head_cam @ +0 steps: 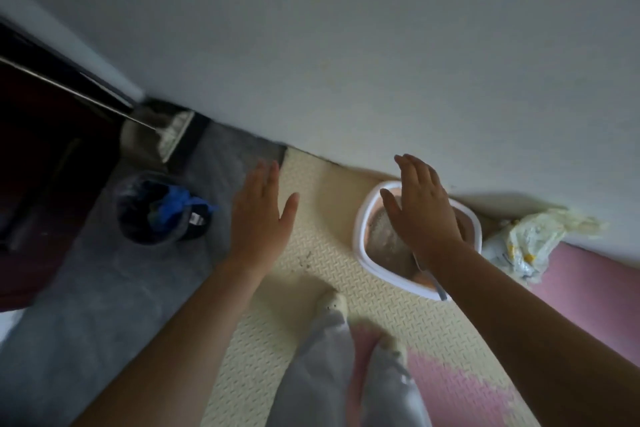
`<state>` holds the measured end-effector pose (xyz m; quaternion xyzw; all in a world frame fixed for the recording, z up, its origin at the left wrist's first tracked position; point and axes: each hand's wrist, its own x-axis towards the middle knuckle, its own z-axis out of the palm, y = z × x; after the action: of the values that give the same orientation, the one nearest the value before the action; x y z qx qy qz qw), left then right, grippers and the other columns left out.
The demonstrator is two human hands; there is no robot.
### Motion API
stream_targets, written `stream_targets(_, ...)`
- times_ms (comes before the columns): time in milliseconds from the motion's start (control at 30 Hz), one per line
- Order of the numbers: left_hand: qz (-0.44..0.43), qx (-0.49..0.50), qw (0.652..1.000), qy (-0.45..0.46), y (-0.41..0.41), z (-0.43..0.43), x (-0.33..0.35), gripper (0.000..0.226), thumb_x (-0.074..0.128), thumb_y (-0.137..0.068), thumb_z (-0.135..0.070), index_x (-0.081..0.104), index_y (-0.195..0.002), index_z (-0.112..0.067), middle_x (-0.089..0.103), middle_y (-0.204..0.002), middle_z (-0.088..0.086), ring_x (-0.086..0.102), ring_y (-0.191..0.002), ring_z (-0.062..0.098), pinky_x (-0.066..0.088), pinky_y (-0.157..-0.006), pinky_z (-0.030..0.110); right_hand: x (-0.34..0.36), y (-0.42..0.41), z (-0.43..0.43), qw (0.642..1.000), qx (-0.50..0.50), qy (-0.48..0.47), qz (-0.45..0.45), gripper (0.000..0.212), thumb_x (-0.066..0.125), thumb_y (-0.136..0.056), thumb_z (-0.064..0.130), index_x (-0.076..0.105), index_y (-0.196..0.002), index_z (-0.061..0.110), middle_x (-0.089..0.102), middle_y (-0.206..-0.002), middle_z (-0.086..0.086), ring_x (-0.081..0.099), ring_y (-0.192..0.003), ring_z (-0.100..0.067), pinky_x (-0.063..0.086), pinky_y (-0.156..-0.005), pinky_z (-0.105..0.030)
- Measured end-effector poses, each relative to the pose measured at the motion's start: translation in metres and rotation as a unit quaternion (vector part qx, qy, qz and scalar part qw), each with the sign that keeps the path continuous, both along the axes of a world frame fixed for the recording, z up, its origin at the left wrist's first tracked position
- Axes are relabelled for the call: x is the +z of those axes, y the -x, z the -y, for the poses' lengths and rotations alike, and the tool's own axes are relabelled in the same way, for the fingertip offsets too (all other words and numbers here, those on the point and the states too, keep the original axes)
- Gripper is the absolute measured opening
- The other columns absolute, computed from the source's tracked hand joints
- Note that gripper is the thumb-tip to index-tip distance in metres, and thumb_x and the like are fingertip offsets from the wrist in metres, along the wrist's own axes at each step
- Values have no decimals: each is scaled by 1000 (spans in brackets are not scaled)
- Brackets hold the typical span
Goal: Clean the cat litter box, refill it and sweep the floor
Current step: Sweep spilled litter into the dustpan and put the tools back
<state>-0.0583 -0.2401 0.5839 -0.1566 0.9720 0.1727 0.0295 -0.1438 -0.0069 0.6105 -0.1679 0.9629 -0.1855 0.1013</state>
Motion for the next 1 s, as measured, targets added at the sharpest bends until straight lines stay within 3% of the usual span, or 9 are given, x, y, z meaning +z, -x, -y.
stream_targets(233, 31, 86, 995, 31, -71, 27, 89, 77, 8, -89, -62, 8, -152, -18, 5, -159, 9, 7, -146, 28, 21, -115, 48, 88, -30, 67, 996, 69, 55, -33, 56, 48, -95, 33, 34, -142, 6, 39, -146, -10, 32, -137, -25, 28, -114, -39)
stream_targets(367, 43, 135, 989, 46, -117, 46, 133, 83, 1, -82, -66, 2, -152, -21, 0, -160, 6, 3, -146, 24, 16, -116, 43, 129, -48, 106, 987, 137, 69, -45, 57, 47, -95, 35, 33, -144, 8, 37, -147, -8, 30, -138, -24, 27, -113, -37)
stream_targets(567, 23, 199, 977, 79, -151, 97, 187, 80, 8, -87, -66, 5, -152, -20, 4, -160, 6, 6, -146, 24, 20, -115, 48, 178, -74, 161, 970, 209, 101, -70, 55, 50, -95, 31, 34, -143, 9, 39, -147, -7, 32, -137, -23, 27, -111, -32)
stream_targets(733, 8, 226, 971, 73, -161, 146, 218, 73, 29, -95, -56, 3, -152, -19, 2, -160, 7, 5, -146, 25, 16, -116, 44, 205, -79, 213, 958, 257, 111, -69, 54, 49, -95, 32, 33, -143, 13, 39, -146, -5, 33, -136, -20, 27, -110, -30)
stream_targets(1000, 3, 249, 960, 123, -150, 318, 235, 74, 28, -95, -58, 7, -152, -16, 8, -159, 8, 12, -145, 27, 22, -113, 44, 221, -62, 387, 947, 291, 116, -68, 53, 48, -96, 33, 33, -143, 15, 38, -147, -3, 32, -136, -18, 28, -111, -30)
